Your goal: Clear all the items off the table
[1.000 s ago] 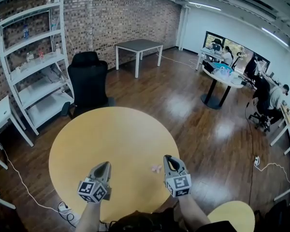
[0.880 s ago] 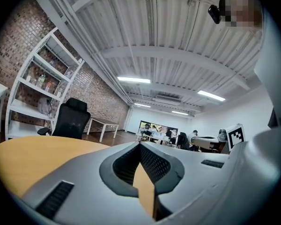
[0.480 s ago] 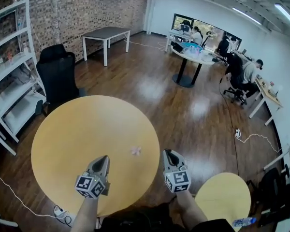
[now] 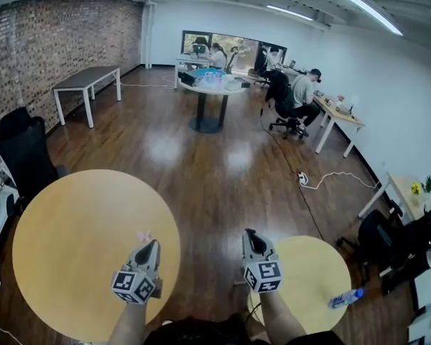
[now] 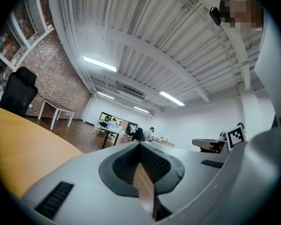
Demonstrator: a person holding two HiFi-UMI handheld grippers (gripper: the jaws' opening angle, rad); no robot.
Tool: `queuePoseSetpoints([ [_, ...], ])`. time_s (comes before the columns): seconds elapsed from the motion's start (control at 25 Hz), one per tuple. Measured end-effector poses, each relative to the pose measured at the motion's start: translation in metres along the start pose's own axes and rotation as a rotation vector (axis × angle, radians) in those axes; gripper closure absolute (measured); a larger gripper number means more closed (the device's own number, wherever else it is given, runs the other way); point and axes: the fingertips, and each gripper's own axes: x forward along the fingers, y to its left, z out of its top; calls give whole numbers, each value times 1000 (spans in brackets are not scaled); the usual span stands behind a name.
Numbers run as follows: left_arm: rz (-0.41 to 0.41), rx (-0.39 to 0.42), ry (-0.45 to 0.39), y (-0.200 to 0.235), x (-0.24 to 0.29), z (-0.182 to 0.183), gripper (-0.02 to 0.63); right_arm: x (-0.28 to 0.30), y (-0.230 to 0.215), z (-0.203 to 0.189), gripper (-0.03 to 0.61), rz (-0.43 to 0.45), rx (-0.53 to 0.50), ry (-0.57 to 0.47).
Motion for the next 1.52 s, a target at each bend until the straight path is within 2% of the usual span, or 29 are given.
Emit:
queuePoseSetpoints([
  [0.12, -81, -26, 47, -56, 26, -24, 614, -54, -59, -2, 574, -116, 11, 6],
  [0.24, -152, -45, 104, -107, 48, -50, 614, -111, -113, -17, 574, -240, 64, 23],
  [0.44, -326, -35, 136, -208, 77, -82, 614, -206, -190, -38, 574, -430, 119, 11],
  [0.64, -466, -70, 172, -280, 99, -109, 614, -285, -227, -46, 574, -586, 119, 26],
  [0.8, -596, -102, 207, -340, 113, -135, 614, -357, -253, -53, 574, -750, 106, 45],
  [1.0, -696, -97, 229, -391, 122, -152, 614, -423, -281, -63, 574, -914, 122, 31],
  [1.16, -767, -103, 245, -419, 134, -161, 614, -451, -289, -70, 574, -1001, 132, 38],
  [1.44, -836, -91, 283, -459, 145, -181, 614, -476, -301, -85, 543, -1043, 145, 57],
  [1.48, -838, -92, 290, -461, 145, -184, 614, -476, -302, -89, 498, -1036, 149, 64],
  [1.52, -838, -93, 296, -463, 146, -187, 614, -475, -304, -92, 483, -1029, 152, 71],
])
